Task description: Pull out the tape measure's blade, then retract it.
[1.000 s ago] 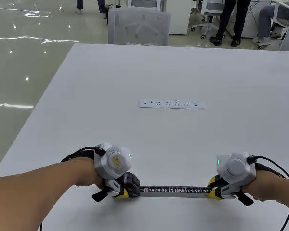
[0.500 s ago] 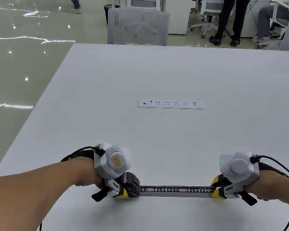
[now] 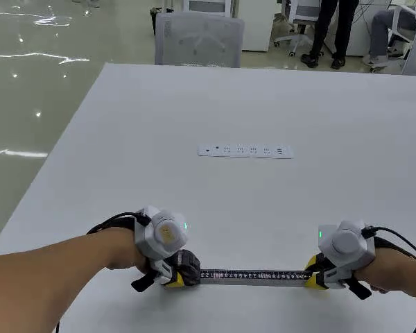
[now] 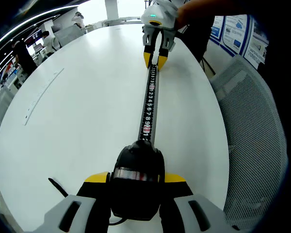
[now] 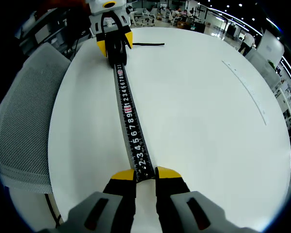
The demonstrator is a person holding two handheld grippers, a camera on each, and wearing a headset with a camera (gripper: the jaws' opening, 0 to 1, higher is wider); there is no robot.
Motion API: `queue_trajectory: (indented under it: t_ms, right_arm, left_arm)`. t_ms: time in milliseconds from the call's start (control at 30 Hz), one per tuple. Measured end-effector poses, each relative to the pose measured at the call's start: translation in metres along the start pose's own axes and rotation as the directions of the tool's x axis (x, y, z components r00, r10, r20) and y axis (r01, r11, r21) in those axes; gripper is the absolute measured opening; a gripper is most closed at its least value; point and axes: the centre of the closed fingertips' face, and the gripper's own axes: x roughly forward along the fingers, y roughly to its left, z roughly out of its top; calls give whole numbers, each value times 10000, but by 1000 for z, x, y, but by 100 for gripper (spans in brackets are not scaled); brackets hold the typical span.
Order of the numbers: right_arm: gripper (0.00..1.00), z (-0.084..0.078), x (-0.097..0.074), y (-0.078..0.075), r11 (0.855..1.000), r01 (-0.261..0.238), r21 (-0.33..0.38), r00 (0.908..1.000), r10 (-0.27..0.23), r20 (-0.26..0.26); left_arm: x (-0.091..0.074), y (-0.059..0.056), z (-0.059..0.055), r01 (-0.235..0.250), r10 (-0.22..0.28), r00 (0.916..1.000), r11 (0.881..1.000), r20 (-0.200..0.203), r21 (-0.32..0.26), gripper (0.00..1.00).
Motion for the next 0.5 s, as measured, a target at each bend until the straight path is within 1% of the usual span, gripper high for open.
queue_trajectory:
  t_ms: [100, 167, 200, 500]
  right_arm:
    - [14, 0, 0, 0, 10000, -11, 61, 10000, 11, -55]
    - [14, -1, 1, 5, 9990, -192, 399, 9998, 194, -49]
    - [14, 0, 0, 4, 9995, -136, 292, 9999, 137, -25]
    - [15, 1, 0, 5, 9996, -213, 180, 9997, 215, -78]
  left_arm:
    - [1, 0, 0, 27, -27, 10000, 10000, -17, 18, 35]
    - [2, -1, 1, 45, -45, 10000, 10000, -32, 68, 36]
    - [2, 0, 1, 47, -47, 10000, 9999, -39, 93, 36]
    - [2, 0, 0, 144, -143, 9998, 9998, -103, 106, 36]
